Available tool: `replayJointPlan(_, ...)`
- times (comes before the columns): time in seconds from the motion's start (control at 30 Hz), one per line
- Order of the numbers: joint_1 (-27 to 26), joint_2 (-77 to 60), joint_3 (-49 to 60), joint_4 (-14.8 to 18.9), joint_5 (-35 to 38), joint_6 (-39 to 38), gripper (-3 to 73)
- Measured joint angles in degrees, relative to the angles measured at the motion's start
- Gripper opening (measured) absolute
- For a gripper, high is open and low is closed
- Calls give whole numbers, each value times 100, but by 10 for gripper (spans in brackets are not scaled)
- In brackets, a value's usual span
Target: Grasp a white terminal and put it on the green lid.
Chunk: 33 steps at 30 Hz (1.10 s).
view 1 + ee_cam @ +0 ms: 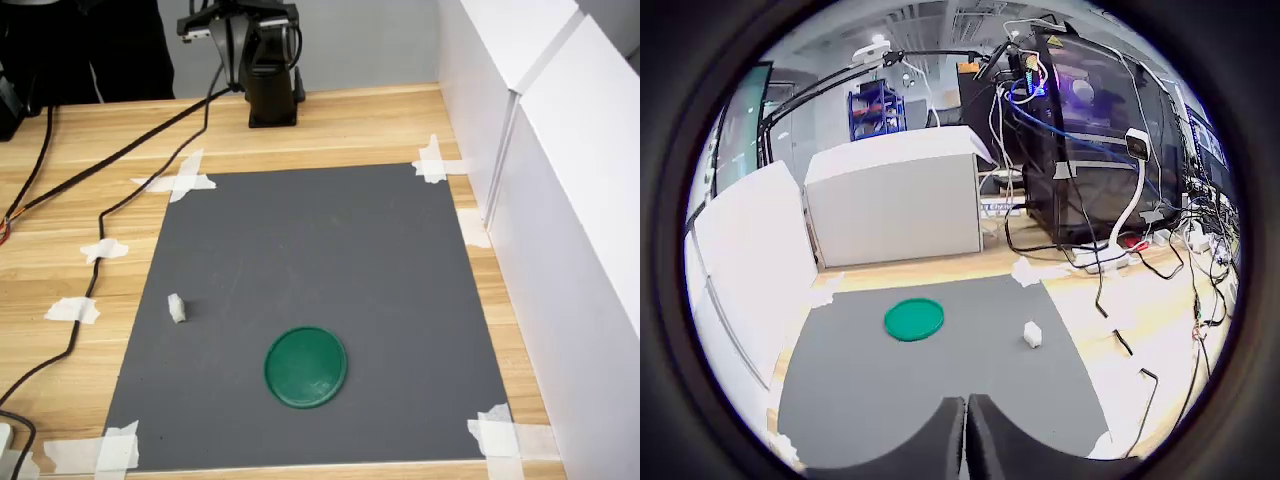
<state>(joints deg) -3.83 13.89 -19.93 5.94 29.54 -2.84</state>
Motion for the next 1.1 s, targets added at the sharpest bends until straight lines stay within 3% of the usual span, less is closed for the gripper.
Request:
replayJointPlan(0.33, 0, 1310, -1509, -819, 1761, -71, -16)
replayJointPlan(0.53, 0, 2293, -2269, -792, 2354, -217, -16)
replayJointPlan(0.83, 0, 4024, -3083, -829, 3014, -1137, -9)
replayJointPlan(1.1, 0, 5405, -3838, -829, 3050, -1362, 114)
